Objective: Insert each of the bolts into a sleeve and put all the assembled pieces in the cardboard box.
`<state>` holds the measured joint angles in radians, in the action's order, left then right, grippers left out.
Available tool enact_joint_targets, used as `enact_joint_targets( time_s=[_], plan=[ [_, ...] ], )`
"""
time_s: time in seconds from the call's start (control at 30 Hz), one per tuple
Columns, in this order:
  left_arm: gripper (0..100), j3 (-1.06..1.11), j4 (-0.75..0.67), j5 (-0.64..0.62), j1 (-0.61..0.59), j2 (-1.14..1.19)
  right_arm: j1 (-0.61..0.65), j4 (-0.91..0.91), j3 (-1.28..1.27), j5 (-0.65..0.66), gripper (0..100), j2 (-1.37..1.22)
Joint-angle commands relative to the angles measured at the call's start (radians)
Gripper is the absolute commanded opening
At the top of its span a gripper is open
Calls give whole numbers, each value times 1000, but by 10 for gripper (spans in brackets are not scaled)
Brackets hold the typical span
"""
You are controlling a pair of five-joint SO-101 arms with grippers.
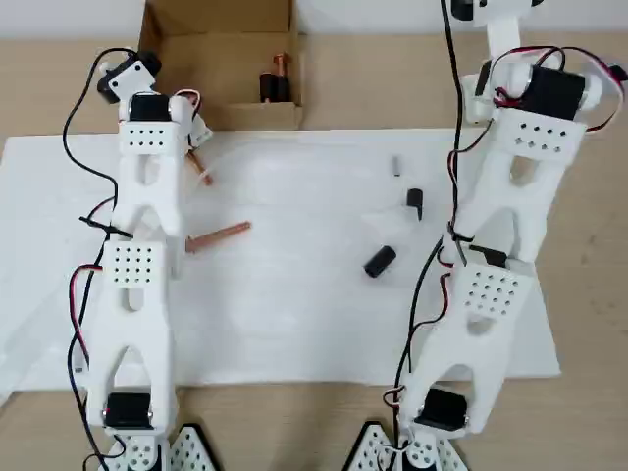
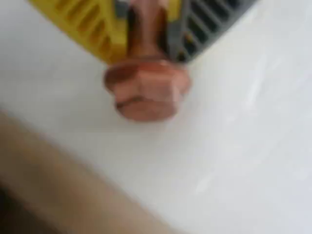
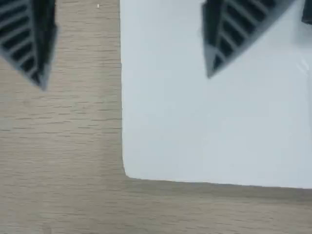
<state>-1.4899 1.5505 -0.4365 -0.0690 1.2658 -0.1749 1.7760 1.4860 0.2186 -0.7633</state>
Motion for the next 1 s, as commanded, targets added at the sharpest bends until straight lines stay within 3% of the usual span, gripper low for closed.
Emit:
enact_joint_targets(
  time_s=[0.0,0.3,0.57,0.73,0.83,0.97],
  plan=[
    [3,-172,83,75,-41,-85,19,12,1,2,246,76],
    [3,-172,193,327,3,-398,21,12,-1,2,246,74],
    [3,-163,204,559,11,-676,21,14,-1,2,246,82],
    [2,-160,207,583,-15,-852,58,18,-5,-2,246,136],
    [2,-97,207,582,-9,-989,101,18,-153,-34,246,268],
    [2,160,207,583,41,-1218,170,15,-581,-55,246,526]
  ],
)
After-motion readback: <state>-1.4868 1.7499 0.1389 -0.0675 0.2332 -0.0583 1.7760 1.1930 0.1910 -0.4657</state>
